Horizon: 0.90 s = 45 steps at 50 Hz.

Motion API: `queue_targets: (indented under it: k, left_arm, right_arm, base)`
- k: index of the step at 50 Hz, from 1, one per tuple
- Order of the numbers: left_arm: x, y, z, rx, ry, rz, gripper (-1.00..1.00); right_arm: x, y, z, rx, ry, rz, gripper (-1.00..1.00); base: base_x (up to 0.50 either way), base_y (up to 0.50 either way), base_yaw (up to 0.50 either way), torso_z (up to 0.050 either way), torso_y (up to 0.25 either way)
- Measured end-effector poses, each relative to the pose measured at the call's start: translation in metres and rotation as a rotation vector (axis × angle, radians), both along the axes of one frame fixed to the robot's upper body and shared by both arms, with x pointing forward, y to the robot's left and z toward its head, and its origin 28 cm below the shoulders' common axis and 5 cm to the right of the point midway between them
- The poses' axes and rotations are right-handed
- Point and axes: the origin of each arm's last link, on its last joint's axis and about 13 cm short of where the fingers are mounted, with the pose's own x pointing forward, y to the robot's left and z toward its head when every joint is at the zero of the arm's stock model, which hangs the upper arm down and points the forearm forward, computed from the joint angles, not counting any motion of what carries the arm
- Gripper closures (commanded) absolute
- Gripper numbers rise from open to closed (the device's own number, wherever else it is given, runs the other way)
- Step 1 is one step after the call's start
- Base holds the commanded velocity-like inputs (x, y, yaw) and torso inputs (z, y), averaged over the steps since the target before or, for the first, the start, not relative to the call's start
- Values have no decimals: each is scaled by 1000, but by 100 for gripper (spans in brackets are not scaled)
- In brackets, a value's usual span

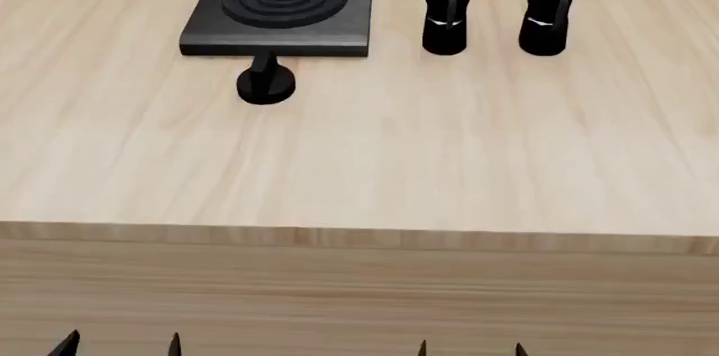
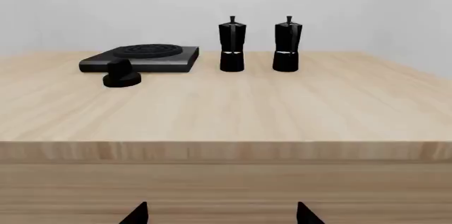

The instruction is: Put the right moka pot on the stove.

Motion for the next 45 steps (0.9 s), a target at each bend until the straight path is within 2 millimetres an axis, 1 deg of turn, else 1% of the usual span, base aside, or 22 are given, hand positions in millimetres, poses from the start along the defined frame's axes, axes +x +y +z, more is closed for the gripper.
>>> queue_targets:
  k: [2,14,45]
  left_arm:
    - [-4,-3,-5,14,14,-1,-100]
    - [-1,-1,-2,1,8,6,-100]
    - [0,0,-1,-6,-13,1,-100]
  right_arm:
    - [-4,3,-4,13,12,11,-100]
    - [-1,2,-2,-25,-19,-3,-100]
    - [-1,1,1,-67,-66,-26,-100]
  base:
    - [0,0,0,0,0]
    - [0,0,0,2,0]
    - [0,0,0,49,0]
